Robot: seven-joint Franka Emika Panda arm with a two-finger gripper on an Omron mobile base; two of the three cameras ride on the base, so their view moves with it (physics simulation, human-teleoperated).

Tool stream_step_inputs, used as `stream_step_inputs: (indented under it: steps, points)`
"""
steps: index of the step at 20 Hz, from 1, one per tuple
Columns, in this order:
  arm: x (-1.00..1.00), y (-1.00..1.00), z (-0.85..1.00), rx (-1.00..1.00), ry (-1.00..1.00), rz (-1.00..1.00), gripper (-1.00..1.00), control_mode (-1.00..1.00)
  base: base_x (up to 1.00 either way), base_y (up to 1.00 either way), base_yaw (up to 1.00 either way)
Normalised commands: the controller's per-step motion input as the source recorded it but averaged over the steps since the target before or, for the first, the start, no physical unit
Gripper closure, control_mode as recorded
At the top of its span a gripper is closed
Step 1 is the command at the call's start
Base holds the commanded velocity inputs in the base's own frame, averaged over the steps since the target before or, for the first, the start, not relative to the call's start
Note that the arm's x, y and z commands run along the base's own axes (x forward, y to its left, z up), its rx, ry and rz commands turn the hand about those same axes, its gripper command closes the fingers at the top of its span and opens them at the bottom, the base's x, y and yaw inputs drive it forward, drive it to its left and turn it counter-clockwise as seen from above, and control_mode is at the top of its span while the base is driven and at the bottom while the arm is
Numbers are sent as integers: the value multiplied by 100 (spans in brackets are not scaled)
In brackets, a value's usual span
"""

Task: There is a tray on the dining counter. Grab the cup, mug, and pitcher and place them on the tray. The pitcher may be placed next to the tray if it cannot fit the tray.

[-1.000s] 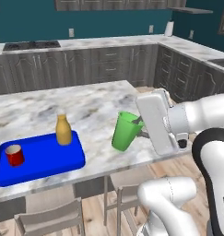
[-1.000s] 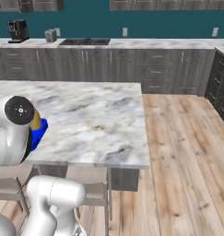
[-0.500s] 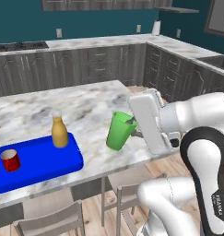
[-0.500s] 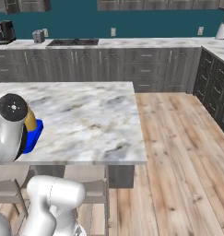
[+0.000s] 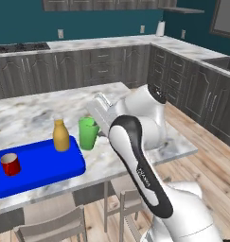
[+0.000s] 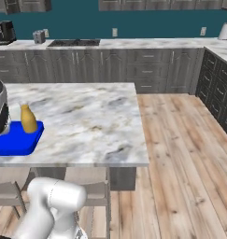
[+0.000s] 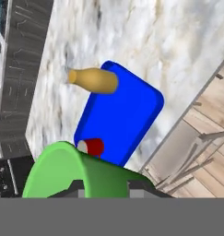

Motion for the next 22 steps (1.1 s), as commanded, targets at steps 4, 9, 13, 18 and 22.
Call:
stream_step_inputs:
  steps: [4,9,13,18,22]
  points:
    - [78,39,-55,-17,13,-1,100,-100,0,0,0]
    - [12,30,-65,-15,0,2,100,-100,0,0,0]
    - [0,24,-40,-12,-17,8,100,-100,0,0,0]
    - [0,11,-35,-7,-27,4,100,-100,0,0,0]
    - [16,3,-15,0,-17,0,100,-100,0,0,0]
